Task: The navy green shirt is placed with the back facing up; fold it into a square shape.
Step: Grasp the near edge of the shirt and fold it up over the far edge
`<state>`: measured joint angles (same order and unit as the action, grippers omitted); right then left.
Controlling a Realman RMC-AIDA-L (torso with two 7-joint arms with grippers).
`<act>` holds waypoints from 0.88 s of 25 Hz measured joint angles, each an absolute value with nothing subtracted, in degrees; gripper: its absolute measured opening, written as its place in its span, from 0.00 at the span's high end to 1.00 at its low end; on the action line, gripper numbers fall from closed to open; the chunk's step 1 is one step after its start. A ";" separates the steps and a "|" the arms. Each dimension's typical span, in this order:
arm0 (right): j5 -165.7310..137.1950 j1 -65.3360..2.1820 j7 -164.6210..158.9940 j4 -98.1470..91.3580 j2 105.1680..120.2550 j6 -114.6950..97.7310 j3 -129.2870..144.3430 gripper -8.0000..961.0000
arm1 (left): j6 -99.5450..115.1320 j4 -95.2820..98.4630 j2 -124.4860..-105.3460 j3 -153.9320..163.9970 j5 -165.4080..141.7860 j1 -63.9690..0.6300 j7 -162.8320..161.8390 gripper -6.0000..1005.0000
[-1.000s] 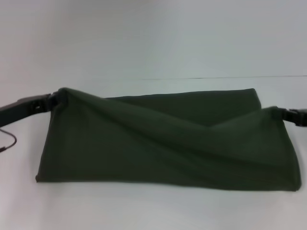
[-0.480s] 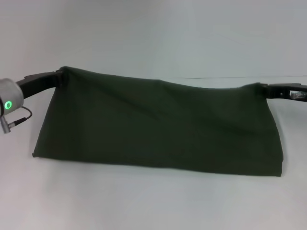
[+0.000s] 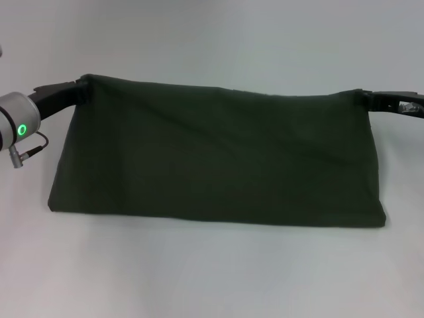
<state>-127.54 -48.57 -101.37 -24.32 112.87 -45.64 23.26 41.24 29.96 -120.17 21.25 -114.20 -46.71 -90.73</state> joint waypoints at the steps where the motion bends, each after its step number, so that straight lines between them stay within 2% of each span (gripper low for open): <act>1: -127.36 -48.61 -101.31 -24.30 113.00 -45.12 23.39 0.96 | 40.92 29.74 -120.16 21.25 -113.59 -46.72 -90.22 0.95; 20: -126.45 -48.92 -99.93 -23.01 114.25 -41.44 24.98 0.95 | 38.39 29.44 -120.81 23.03 -112.12 -46.75 -88.34 0.93; 22: -126.32 -48.77 -99.93 -23.30 114.25 -40.97 25.35 0.88 | 36.68 29.53 -120.98 23.23 -111.85 -46.80 -88.37 0.88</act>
